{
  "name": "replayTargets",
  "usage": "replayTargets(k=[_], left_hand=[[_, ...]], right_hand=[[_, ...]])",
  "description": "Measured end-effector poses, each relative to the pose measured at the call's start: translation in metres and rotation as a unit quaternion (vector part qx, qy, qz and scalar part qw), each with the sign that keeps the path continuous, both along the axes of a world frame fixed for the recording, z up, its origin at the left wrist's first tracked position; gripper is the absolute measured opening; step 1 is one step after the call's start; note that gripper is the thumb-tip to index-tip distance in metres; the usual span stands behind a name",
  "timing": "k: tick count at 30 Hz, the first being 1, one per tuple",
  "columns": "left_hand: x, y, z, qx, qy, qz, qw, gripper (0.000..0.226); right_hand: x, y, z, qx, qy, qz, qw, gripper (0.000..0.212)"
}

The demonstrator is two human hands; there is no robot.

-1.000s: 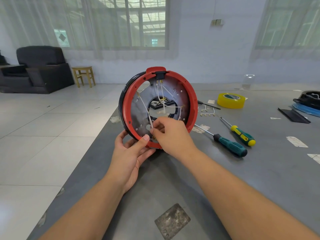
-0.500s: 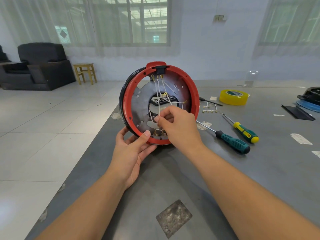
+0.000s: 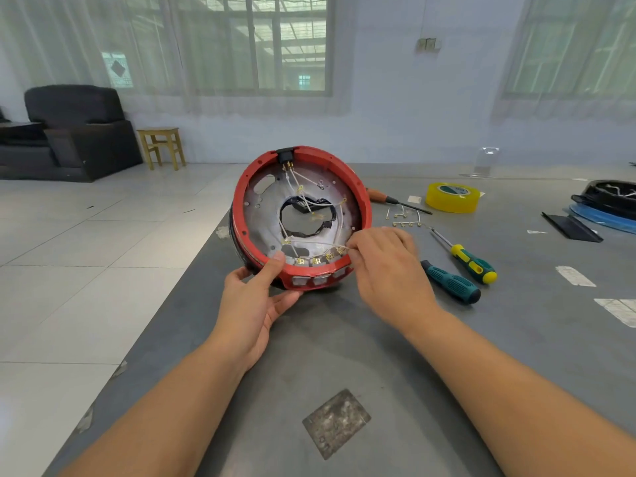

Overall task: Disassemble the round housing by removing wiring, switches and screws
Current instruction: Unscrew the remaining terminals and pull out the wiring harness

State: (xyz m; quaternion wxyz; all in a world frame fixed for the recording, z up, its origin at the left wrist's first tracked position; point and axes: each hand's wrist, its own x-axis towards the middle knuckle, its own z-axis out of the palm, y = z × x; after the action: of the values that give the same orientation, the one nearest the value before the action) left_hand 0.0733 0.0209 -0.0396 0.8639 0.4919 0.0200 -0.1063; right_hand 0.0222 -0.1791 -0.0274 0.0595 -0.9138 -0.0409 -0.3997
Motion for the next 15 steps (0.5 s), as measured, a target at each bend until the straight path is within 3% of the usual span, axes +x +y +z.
replayTargets(k=[3,7,10,12,15], left_hand=[[-0.001,0.003,0.002,0.031,0.004,-0.016,0.999,0.056],[0.000,0.006,0.005,0.078,0.023,-0.006,0.997,0.073],[0.002,0.014,0.005,0.181,-0.010,-0.012,0.983,0.092],[0.002,0.020,0.005,0.310,-0.061,-0.002,0.949,0.083],[0.001,0.026,0.008,0.462,-0.141,0.030,0.875,0.049]], right_hand=[[0.005,0.000,-0.003,-0.008,0.005,0.016,1.000,0.015],[0.005,0.001,-0.005,0.057,0.031,0.033,0.997,0.019],[0.002,0.001,-0.006,0.096,0.051,0.055,0.993,0.019],[-0.001,0.002,-0.007,0.110,0.058,0.060,0.990,0.018],[-0.004,0.003,-0.007,0.123,0.071,0.055,0.988,0.018]])
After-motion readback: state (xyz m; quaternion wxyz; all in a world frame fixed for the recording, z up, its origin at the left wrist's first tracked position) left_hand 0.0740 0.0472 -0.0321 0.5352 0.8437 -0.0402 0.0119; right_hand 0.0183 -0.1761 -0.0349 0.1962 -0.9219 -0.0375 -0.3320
